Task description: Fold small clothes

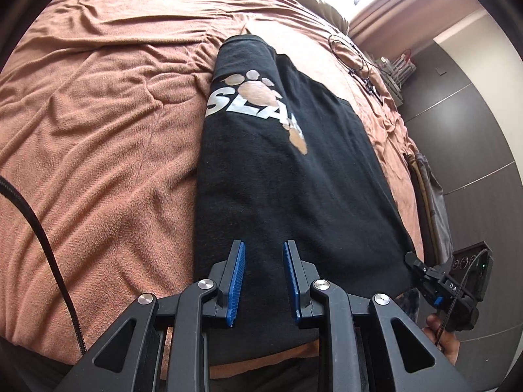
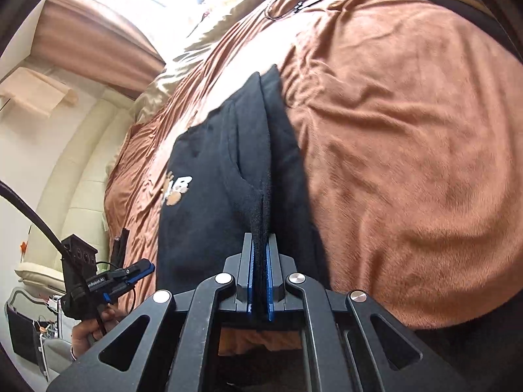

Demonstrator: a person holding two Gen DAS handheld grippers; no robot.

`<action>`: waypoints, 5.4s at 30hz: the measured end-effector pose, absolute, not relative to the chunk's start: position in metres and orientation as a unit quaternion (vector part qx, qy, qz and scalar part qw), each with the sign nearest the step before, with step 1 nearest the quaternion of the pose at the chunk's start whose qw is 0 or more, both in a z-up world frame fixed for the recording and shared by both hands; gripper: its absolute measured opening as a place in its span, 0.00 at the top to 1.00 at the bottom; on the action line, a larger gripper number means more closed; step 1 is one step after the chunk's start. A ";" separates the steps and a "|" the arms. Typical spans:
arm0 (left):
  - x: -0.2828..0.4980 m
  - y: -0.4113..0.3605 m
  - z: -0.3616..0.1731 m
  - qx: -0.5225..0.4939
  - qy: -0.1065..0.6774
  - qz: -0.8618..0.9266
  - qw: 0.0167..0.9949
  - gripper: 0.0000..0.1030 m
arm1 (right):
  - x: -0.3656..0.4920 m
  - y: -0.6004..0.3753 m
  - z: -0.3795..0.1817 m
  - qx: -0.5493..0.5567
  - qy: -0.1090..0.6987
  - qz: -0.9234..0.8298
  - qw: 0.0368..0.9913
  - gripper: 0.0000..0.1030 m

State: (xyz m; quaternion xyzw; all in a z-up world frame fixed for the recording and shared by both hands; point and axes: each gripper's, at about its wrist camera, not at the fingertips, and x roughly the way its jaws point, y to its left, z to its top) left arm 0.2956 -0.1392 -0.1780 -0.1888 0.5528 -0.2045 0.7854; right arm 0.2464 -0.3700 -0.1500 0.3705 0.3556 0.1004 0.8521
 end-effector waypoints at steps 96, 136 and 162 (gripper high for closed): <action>0.501 -0.145 -0.200 -0.139 0.542 -0.184 0.808 0.76 | 0.481 -0.394 -0.121 0.315 0.401 0.109 0.853 1.00; 0.516 -0.133 -0.213 -0.206 0.547 -0.241 0.775 0.82 | 0.499 -0.408 -0.149 0.330 0.430 0.233 0.808 0.54; 0.546 -0.132 -0.226 -0.244 0.554 -0.226 0.763 0.85 | 0.519 -0.399 -0.147 0.288 0.455 0.205 0.817 0.81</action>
